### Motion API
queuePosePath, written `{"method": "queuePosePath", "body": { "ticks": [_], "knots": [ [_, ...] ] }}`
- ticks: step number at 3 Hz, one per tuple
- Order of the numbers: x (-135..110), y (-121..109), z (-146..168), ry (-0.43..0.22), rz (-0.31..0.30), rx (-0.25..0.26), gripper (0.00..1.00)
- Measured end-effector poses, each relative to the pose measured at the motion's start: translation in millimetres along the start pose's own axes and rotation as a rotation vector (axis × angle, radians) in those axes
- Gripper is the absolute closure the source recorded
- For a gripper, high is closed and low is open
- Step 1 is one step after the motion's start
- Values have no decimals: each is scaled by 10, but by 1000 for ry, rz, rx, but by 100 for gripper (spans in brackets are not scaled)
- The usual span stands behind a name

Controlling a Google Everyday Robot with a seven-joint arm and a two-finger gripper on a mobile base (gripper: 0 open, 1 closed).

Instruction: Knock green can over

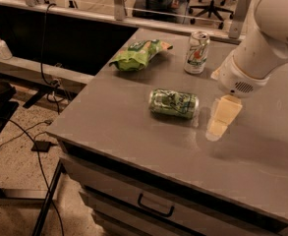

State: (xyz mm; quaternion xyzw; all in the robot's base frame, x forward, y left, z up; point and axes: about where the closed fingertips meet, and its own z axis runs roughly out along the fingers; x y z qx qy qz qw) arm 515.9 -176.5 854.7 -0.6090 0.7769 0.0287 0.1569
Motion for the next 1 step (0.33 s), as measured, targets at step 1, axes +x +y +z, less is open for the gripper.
{"method": "queuePosePath", "body": {
  "ticks": [1],
  "knots": [
    [-6,1,1,0,1,0,0]
  ]
}}
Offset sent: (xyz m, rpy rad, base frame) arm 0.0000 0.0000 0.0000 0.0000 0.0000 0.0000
